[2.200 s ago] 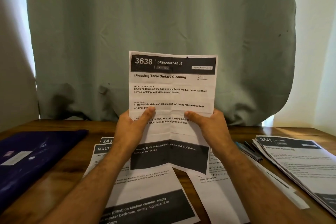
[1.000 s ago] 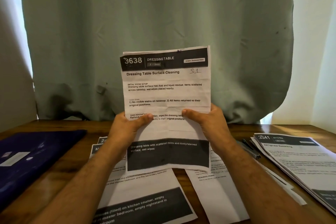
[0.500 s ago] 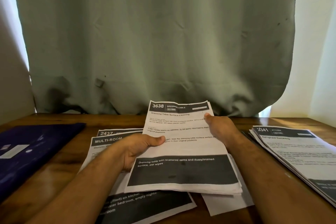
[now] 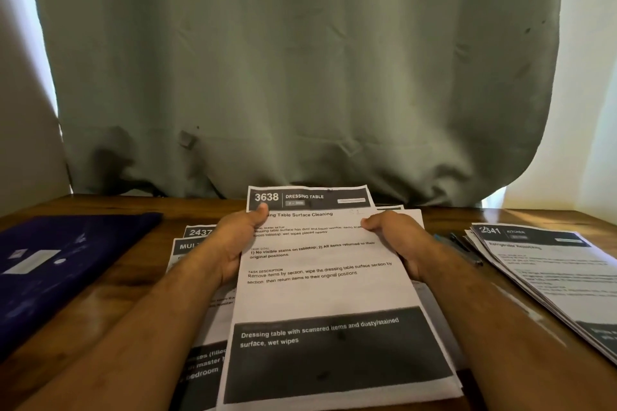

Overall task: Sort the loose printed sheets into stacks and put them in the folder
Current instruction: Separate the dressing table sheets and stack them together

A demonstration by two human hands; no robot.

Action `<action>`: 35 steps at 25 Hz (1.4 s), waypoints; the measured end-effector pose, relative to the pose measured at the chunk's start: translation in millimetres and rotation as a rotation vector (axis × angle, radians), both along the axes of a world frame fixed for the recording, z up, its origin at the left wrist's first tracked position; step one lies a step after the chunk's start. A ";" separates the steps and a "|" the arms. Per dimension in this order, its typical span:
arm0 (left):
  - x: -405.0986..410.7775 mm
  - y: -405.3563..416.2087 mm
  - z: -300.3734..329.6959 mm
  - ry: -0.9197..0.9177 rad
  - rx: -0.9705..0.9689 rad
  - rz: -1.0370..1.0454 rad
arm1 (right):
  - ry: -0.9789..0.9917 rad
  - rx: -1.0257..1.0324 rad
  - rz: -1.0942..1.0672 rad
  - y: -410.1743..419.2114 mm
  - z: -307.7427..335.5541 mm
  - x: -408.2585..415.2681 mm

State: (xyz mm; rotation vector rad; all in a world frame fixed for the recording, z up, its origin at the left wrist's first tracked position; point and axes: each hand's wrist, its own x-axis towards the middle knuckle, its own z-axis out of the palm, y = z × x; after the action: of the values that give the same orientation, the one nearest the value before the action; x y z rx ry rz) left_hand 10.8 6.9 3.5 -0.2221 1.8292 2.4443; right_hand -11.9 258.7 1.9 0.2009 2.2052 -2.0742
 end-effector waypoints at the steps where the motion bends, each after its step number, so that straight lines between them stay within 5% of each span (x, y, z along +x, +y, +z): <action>1: -1.9 -1.8 -1.1 0.018 -0.005 0.014 | 0.010 -0.013 0.019 -1.0 -0.4 -0.3; 12: -8.1 4.3 -11.2 0.071 0.000 -0.027 | 0.109 -0.008 -0.115 -5.9 3.2 -1.9; 18: -13.4 5.6 -10.5 0.167 0.033 0.131 | 0.115 -0.004 -0.116 -12.8 7.1 3.5; 24: -13.2 9.3 -12.4 0.234 0.017 0.163 | 0.411 -0.213 -0.209 -6.7 7.0 5.5; 26: -11.3 9.3 -12.2 0.251 0.017 0.166 | 0.462 -0.072 -0.192 -2.5 2.9 3.6; 35: -4.0 16.5 -12.9 0.242 0.032 0.145 | 0.493 -0.074 -0.189 3.8 10.4 8.7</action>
State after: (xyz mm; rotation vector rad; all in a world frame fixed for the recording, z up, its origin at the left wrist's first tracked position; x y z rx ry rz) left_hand 6.8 23.5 -9.4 -0.0602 1.9262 2.7024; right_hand -3.2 262.5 12.3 -0.1318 2.4405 -2.5278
